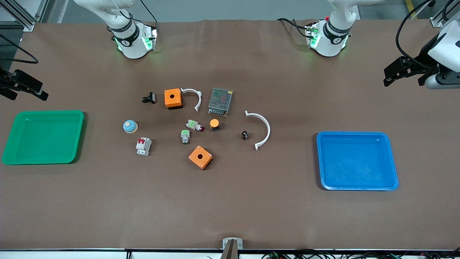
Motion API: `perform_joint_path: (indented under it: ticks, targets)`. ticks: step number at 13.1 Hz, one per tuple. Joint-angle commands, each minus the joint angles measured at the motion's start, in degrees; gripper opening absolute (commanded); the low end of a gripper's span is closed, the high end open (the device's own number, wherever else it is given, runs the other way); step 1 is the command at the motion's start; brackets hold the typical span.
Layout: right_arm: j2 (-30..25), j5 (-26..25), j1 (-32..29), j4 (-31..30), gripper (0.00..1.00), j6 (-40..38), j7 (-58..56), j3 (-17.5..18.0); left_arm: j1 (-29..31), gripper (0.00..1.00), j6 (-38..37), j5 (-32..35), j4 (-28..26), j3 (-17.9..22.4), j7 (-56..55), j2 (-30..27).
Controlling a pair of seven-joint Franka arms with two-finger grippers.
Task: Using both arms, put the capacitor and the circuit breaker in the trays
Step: 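Reach the left gripper toward the black capacitor while the right gripper reaches the breaker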
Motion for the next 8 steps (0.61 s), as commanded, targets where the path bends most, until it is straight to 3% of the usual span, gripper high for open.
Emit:
perform_joint_path:
  ticks: [1, 8]
  targets:
    - [0.7, -0.8, 0.5, 1.5, 1.00, -1.2, -0.3, 0.0, 0.5, 1.00, -0.3, 0.3, 0.9, -0.3, 0.6, 0.2]
    - [0.6, -0.8, 0.6, 1.6, 1.00, -2.2, 0.0, 0.0, -1.2, 1.00, 1.0, -0.3, 0.9, -1.3, -1.8, 4.9]
